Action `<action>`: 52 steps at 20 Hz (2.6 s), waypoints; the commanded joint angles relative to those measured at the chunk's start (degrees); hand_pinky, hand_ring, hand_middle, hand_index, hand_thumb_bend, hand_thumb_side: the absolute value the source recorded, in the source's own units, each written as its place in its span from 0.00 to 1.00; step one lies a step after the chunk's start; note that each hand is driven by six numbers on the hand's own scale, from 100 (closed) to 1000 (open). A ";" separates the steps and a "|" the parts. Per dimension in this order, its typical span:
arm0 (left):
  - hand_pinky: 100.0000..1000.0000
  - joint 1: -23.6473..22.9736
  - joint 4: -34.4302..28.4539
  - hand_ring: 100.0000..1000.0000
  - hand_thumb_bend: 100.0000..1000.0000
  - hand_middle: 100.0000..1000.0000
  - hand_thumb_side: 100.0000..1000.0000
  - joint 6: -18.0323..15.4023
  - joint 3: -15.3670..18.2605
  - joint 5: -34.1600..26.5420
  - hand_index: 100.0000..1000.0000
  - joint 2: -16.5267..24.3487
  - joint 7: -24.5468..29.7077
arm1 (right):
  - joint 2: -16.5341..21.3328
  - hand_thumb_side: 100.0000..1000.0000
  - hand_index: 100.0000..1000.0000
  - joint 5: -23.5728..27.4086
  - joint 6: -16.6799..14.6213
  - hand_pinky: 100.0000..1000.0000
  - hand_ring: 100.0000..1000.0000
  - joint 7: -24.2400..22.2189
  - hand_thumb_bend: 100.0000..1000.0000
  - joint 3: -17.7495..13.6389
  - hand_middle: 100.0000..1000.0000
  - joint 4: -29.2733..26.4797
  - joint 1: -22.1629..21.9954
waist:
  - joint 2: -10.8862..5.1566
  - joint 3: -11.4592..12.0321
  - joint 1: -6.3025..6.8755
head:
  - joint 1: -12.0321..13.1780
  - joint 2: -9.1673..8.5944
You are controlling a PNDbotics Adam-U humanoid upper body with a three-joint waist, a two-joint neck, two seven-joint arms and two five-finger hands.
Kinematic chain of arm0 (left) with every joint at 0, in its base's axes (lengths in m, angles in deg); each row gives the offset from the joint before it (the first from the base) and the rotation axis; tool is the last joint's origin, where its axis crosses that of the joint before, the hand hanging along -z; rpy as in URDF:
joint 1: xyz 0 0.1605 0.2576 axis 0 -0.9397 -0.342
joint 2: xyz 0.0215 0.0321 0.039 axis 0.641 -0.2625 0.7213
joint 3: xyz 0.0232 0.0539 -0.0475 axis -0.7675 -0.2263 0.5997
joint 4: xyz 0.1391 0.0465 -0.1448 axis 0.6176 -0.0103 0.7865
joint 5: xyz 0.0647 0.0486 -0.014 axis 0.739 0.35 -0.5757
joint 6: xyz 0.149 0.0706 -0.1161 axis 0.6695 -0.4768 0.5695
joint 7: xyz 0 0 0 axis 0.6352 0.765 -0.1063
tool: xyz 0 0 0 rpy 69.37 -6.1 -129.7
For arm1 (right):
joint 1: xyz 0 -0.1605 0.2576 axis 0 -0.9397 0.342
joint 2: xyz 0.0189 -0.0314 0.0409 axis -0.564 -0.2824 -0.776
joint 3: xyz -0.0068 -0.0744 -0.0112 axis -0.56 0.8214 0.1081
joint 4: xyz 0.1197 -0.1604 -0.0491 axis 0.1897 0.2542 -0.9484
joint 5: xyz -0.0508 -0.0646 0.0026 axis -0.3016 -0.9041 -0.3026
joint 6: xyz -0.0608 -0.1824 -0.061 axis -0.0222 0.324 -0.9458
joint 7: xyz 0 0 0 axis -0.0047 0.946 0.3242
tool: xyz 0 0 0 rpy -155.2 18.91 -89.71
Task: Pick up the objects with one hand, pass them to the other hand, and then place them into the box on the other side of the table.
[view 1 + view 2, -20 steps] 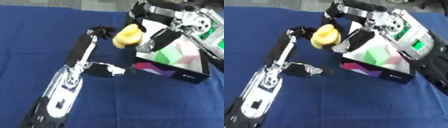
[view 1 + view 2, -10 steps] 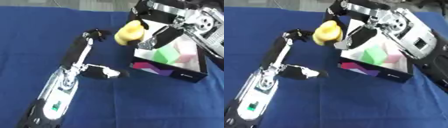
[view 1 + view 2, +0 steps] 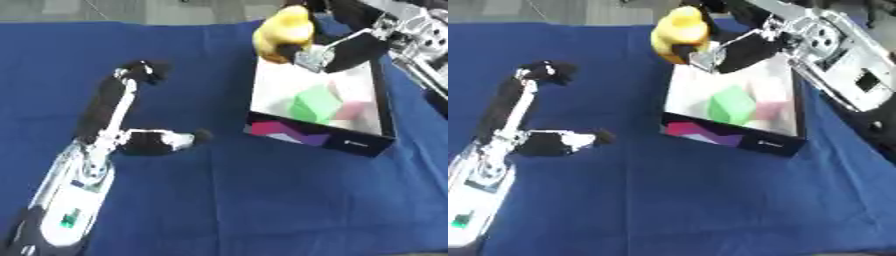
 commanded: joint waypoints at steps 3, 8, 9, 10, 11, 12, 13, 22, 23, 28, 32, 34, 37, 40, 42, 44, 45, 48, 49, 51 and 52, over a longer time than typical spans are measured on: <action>0.75 -0.06 -2.33 0.62 0.90 0.58 0.50 1.10 1.12 -0.78 0.77 2.72 -0.17 | 2.60 0.00 0.56 1.63 0.67 0.70 0.57 3.46 0.09 -4.21 0.12 2.54 -1.85 | -2.15 -0.60 1.21 | -0.81 -0.83; 0.75 -0.55 -2.92 0.62 0.90 0.58 0.50 1.67 1.56 -1.03 0.77 3.84 -0.09 | 2.72 0.00 0.57 1.64 0.81 0.70 0.58 5.60 0.07 -6.22 0.13 6.78 -3.94 | -2.12 -1.10 1.86 | -1.00 -1.56; 0.75 -0.65 -2.99 0.62 0.90 0.58 0.50 1.76 1.63 -1.07 0.77 3.93 -0.09 | 2.71 0.00 0.57 1.60 0.80 0.70 0.58 5.76 0.07 -6.43 0.13 7.60 -4.16 | -2.10 -1.13 1.96 | -1.11 -1.69; 0.75 -0.74 -3.06 0.62 0.90 0.58 0.50 1.83 1.70 -1.12 0.77 4.00 -0.11 | 2.74 0.00 0.57 1.50 0.74 0.70 0.58 5.91 0.07 -6.60 0.13 8.40 -4.36 | -2.07 -1.15 2.05 | -1.18 -1.81; 0.75 -0.79 -3.11 0.62 0.90 0.58 0.50 1.88 1.74 -1.15 0.77 4.06 -0.12 | 2.78 0.00 0.58 1.28 0.58 0.70 0.58 6.05 0.06 -6.70 0.13 9.10 -4.55 | -2.04 -1.14 2.12 | -1.24 -1.91; 0.75 -0.80 -3.17 0.62 0.90 0.58 0.50 1.91 1.76 -1.17 0.77 4.09 -0.13 | 2.77 0.00 0.58 1.02 0.39 0.71 0.58 6.15 0.06 -6.77 0.13 9.72 -4.76 | -2.00 -1.12 2.16 | -1.28 -2.04; 0.75 -0.81 -3.22 0.62 0.90 0.58 0.50 1.94 1.79 -1.20 0.77 4.10 -0.13 | 2.70 0.00 0.58 0.77 0.22 0.71 0.58 6.24 0.06 -6.84 0.13 10.32 -4.94 | -1.96 -1.09 2.19 | -1.32 -2.16; 0.75 -0.76 -3.34 0.62 0.90 0.58 0.50 1.89 1.74 -1.36 0.77 3.61 -0.08 | 2.08 0.00 0.61 -1.86 -1.15 0.71 0.60 6.43 0.02 -6.61 0.18 15.20 -6.02 | -1.69 -0.70 2.24 | -1.66 -2.73; 0.75 -0.74 -3.34 0.62 0.90 0.58 0.50 1.86 1.72 -1.37 0.77 3.53 -0.07 | 1.92 0.00 0.62 -2.05 -1.19 0.72 0.61 6.22 0.02 -6.42 0.19 15.67 -5.96 | -1.67 -0.65 2.25 | -1.75 -2.78; 0.75 -0.81 -3.28 0.62 0.90 0.58 0.51 1.84 1.72 -1.33 0.77 3.35 -0.09 | 1.57 0.00 0.68 -3.91 -2.03 0.74 0.66 5.14 0.11 -5.96 0.31 16.89 -5.95 | -1.60 -0.46 2.27 | -1.73 -2.72; 0.75 -0.91 -3.18 0.62 0.90 0.58 0.51 1.86 1.76 -1.30 0.77 3.23 -0.25 | 1.35 0.00 0.80 -6.86 -3.15 0.80 0.76 3.19 0.36 -5.84 0.51 17.20 -6.10 | -1.57 -0.42 2.22 | -1.53 -2.70; 0.75 -0.94 -3.17 0.62 0.90 0.58 0.51 1.86 1.78 -1.29 0.77 3.20 -0.29 | 1.34 0.03 0.87 -9.29 -3.73 0.83 0.82 2.10 0.47 -5.92 0.61 17.30 -6.14 | -1.57 -0.44 2.20 | -1.40 -2.61; 0.75 -1.04 -3.12 0.62 0.90 0.58 0.51 1.92 1.85 -1.30 0.77 3.20 -0.37 | 1.12 0.12 0.92 -12.64 -4.61 0.86 0.89 1.54 0.52 -6.27 0.71 17.52 -6.18 | -1.57 -0.54 2.20 | -1.14 -2.52; 0.75 -1.07 -3.12 0.62 0.90 0.58 0.51 1.97 1.94 -1.32 0.77 3.21 -0.46 | 0.96 0.14 0.93 -14.14 -4.74 0.86 0.90 2.45 0.51 -6.54 0.72 17.70 -6.26 | -1.61 -0.58 2.22 | -0.92 -2.46; 0.75 -1.08 -3.16 0.62 0.90 0.58 0.51 2.03 2.02 -1.35 0.77 3.24 -0.54 | 0.90 0.14 0.94 -14.06 -4.67 0.86 0.90 3.11 0.51 -6.70 0.72 17.50 -6.43 | -1.65 -0.63 2.24 | -0.93 -2.34; 0.75 -1.12 -3.20 0.62 0.90 0.58 0.51 2.08 2.11 -1.37 0.77 3.27 -0.64 | 0.78 0.14 0.94 -13.27 -4.36 0.86 0.90 3.82 0.49 -6.97 0.71 17.18 -6.64 | -1.67 -0.66 2.26 | -0.92 -2.34; 0.75 -1.17 -3.23 0.62 0.90 0.58 0.51 2.14 2.20 -1.39 0.77 3.29 -0.72 | 0.74 0.14 0.95 -12.53 -4.07 0.85 0.89 4.39 0.46 -7.19 0.70 16.93 -6.80 | -1.69 -0.69 2.28 | -0.84 -2.30; 0.75 -1.07 -3.53 0.63 0.91 0.59 0.49 1.57 2.24 -0.20 0.77 3.55 -0.83 | 0.76 0.21 0.96 -8.58 -2.70 0.85 0.87 7.98 0.27 -7.83 0.66 15.78 -7.52 | -1.81 -0.79 2.25 | -0.42 -2.18; 0.75 -1.12 -3.42 0.62 0.89 0.58 0.51 1.38 2.38 0.29 0.77 3.54 -0.84 | 0.76 0.28 0.95 -6.50 -2.34 0.85 0.87 9.47 0.11 -8.21 0.66 15.22 -7.74 | -1.91 -0.85 2.22 | -0.16 -2.14; 0.75 -1.33 -2.92 0.62 0.81 0.58 0.52 1.69 3.04 -0.20 0.77 3.51 -1.35 | 0.95 0.51 0.93 -1.97 -2.74 0.85 0.87 12.97 0.00 -9.46 0.66 13.04 -8.32 | -2.14 -1.02 2.13 | 0.64 -1.99; 0.75 -1.38 -2.77 0.62 0.81 0.58 0.52 2.01 3.43 -0.85 0.77 3.63 -1.86 | 1.10 0.51 0.93 0.58 -3.58 0.85 0.87 14.72 0.00 -10.19 0.66 11.38 -8.98 | -2.25 -1.10 2.08 | 1.07 -1.91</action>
